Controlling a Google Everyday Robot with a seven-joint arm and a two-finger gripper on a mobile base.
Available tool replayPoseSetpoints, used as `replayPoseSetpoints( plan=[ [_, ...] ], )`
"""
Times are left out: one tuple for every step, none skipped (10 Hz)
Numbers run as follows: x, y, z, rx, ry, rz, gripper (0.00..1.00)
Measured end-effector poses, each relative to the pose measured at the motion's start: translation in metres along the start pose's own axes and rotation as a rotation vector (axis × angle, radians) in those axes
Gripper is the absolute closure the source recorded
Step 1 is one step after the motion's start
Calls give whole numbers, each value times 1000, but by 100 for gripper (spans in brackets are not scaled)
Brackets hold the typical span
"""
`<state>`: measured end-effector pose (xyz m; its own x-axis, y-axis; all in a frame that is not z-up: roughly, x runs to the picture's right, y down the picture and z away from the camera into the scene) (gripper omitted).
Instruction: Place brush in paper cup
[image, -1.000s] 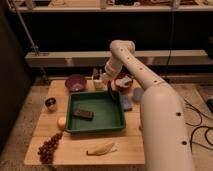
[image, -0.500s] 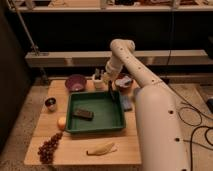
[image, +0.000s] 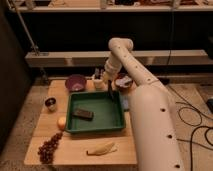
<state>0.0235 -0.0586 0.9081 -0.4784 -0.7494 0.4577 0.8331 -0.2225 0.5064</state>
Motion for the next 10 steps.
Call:
replayPoseSetpoints(
  plan=[
    [0, 0, 1, 1, -4, 1, 100],
    [-1, 0, 2, 2, -9, 1, 100],
    [-2, 0, 3, 3, -12, -2, 100],
    [-2, 0, 4, 4, -15, -5, 100],
    [-3, 0, 6, 4, -18, -7, 100],
    [-3, 0, 8, 2, -24, -8, 100],
    [-3, 0, 11, 1, -28, -9, 100],
    [-3, -1, 12, 0, -31, -10, 100],
    [-2, -1, 15, 0, -34, -10, 100],
    [-2, 0, 16, 1, -35, -5, 100]
  ],
)
